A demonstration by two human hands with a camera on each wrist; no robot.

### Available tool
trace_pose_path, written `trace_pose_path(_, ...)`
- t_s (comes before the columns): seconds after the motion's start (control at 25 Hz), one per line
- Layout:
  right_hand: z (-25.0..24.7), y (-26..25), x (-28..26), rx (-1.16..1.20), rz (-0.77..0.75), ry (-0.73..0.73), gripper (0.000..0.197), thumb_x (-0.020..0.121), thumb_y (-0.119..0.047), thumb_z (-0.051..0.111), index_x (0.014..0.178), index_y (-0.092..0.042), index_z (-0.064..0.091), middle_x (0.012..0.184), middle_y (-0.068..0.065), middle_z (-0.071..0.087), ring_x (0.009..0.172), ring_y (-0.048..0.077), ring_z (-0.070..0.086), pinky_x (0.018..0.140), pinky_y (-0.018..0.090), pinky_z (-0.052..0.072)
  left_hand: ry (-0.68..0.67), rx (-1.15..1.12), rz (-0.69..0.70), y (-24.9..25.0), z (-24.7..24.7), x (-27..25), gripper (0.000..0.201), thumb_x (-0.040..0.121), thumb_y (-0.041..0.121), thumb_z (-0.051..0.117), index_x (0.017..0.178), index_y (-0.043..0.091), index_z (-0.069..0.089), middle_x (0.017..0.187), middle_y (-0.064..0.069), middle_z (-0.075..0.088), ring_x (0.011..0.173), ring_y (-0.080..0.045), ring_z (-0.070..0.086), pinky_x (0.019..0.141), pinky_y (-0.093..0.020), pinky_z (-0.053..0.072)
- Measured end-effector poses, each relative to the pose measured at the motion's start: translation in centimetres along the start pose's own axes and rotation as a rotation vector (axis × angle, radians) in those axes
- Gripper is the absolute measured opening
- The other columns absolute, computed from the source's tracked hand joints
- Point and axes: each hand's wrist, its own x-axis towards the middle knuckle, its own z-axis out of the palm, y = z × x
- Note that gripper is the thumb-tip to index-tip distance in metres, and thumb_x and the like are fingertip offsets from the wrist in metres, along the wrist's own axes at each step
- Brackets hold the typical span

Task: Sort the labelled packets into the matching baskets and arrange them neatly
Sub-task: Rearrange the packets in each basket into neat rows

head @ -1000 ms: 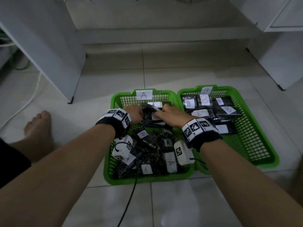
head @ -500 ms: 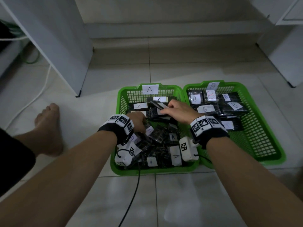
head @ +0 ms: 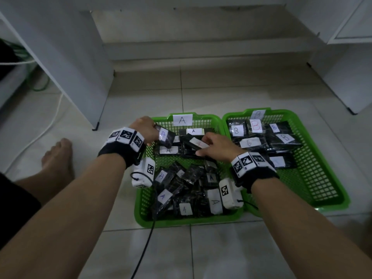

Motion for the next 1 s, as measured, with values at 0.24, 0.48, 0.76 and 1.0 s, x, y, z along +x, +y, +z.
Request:
trace_pose_path(0.24, 0.5, -2.4, 1.6, -0.109, -0.195, 0.259, 0.043, 0.066, -0.043, 0.09, 0.101, -0.024, 0.073, 0.098, -0.006, 0.065, 0.087, 0.014, 0.059, 0.067, 0.027, 0.04, 0.283, -0.549, -0.267, -3.6, -0.2, 2.2, 0.026, 0.08, 0.01, 0.057, 0.105, 0.003, 0.062, 0.094, -0.018, 0.073, 0.082, -0.033, 0.073, 0.074, -0.046, 0.061)
trace_pose_path(0.48, 2.9, -7.4, 5.6, -0.195, -0.374, 0.311, 0.03, 0.067, -0.032, 0.09, 0.086, -0.02, 0.071, 0.085, -0.004, 0.068, 0.078, 0.017, 0.062, 0.062, 0.029, 0.041, 0.216, -1.165, -0.338, -5.5, 0.8, 2.7, 0.037, 0.097, 0.001, 0.047, 0.132, -0.009, 0.049, 0.106, -0.018, 0.065, 0.077, -0.024, 0.069, 0.071, -0.029, 0.061)
trace_pose_path(0.76, 4.6, -8.7, 8.1, -0.614, -0.414, 0.199, 0.029, 0.076, -0.006, 0.073, 0.102, -0.014, 0.064, 0.099, 0.008, 0.068, 0.093, 0.03, 0.065, 0.07, 0.033, 0.044, 0.229, -1.236, -0.352, -6.1, 1.7, 3.7, 0.035, 0.1, 0.001, 0.044, 0.133, -0.01, 0.048, 0.093, -0.014, 0.066, 0.059, -0.014, 0.07, 0.06, -0.022, 0.057)
trace_pose_path(1.0, 4.6, -9.9, 8.0, -0.663, -0.395, 0.185, 0.036, 0.072, -0.014, 0.08, 0.105, -0.015, 0.066, 0.099, 0.006, 0.065, 0.091, 0.027, 0.063, 0.069, 0.03, 0.038, 0.25, -1.121, -0.331, -6.0, 1.9, 4.4, 0.034, 0.097, 0.0, 0.046, 0.128, -0.011, 0.051, 0.091, -0.013, 0.067, 0.075, -0.022, 0.069, 0.064, -0.024, 0.058)
